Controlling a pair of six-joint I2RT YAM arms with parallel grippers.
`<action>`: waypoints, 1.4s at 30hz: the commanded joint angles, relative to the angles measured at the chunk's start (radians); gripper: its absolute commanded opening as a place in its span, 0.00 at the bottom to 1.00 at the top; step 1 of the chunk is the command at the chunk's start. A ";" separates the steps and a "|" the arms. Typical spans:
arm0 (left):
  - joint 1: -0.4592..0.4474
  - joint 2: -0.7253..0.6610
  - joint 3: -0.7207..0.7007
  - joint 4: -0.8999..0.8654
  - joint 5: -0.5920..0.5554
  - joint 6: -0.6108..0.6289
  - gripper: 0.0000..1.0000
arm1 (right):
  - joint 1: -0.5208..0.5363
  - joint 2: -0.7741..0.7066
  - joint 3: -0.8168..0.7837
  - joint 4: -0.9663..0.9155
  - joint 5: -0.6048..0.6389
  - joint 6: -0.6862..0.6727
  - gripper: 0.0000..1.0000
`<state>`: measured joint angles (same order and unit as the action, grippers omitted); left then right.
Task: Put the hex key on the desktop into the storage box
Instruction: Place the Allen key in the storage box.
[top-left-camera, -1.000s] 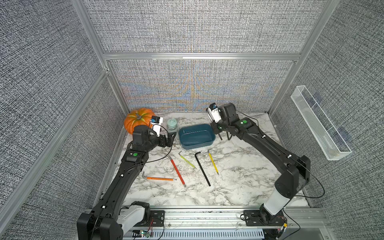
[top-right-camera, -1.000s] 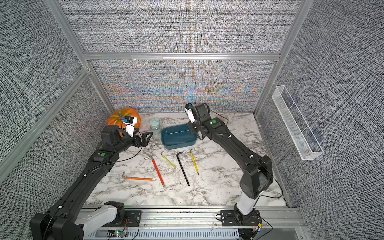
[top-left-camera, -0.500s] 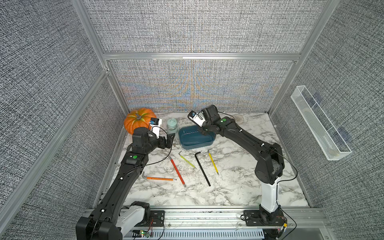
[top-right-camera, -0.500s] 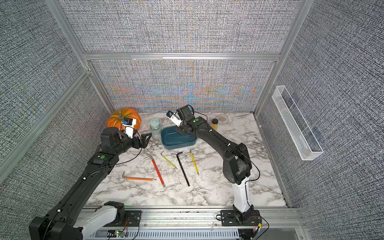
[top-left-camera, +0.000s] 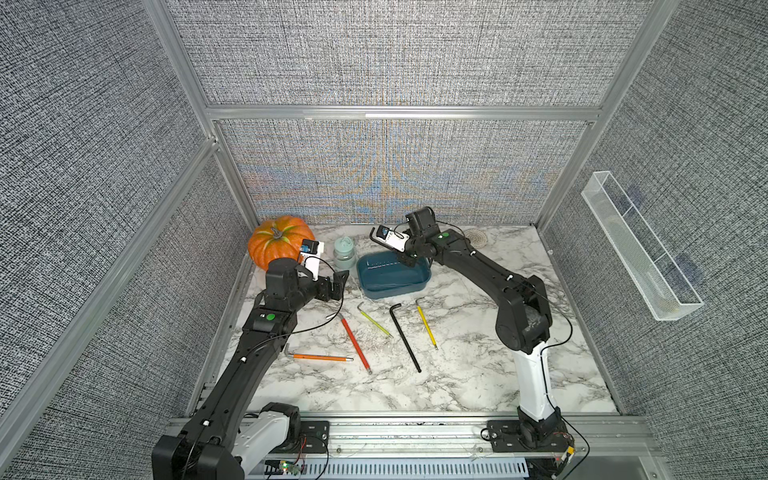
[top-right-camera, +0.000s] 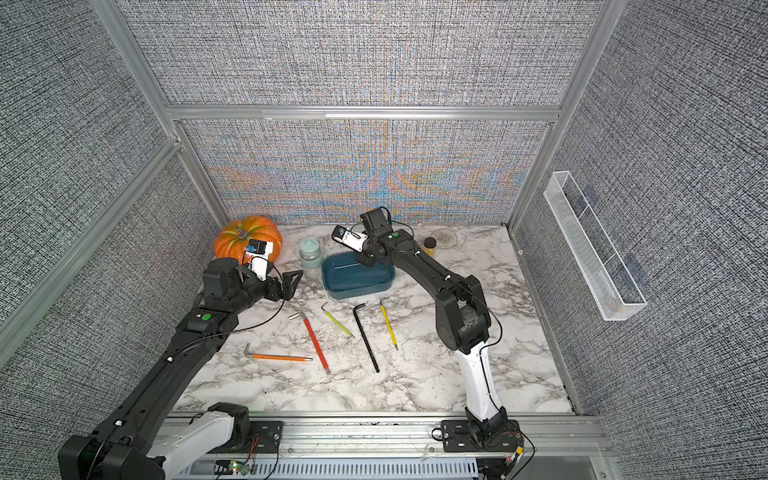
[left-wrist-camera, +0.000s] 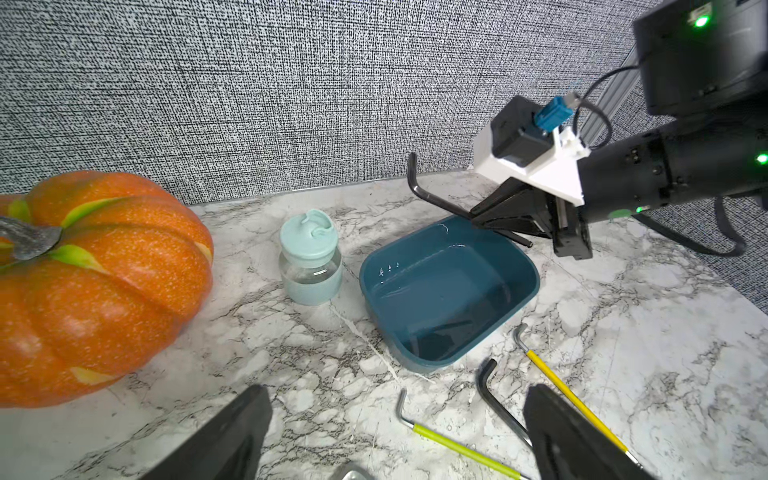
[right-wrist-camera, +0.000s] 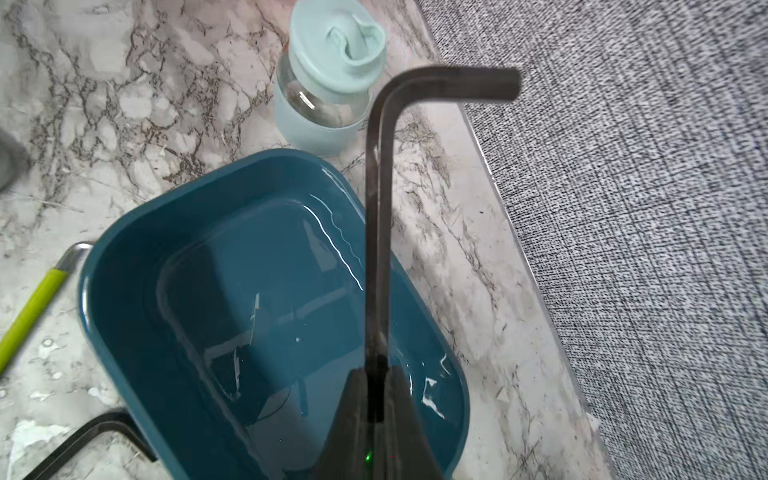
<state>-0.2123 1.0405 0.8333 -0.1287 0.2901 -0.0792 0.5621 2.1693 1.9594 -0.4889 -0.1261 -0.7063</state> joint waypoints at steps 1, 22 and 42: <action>0.001 -0.003 0.000 0.025 -0.006 0.012 1.00 | -0.007 0.023 0.012 -0.024 -0.029 -0.036 0.00; 0.002 0.025 0.008 0.046 -0.004 -0.001 1.00 | 0.009 0.114 -0.048 -0.009 -0.061 -0.022 0.00; 0.001 0.016 0.010 0.045 -0.005 0.001 1.00 | 0.033 0.205 -0.016 -0.010 -0.043 0.007 0.15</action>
<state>-0.2123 1.0615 0.8337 -0.1062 0.2874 -0.0788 0.5926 2.3623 1.9339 -0.5011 -0.1654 -0.7044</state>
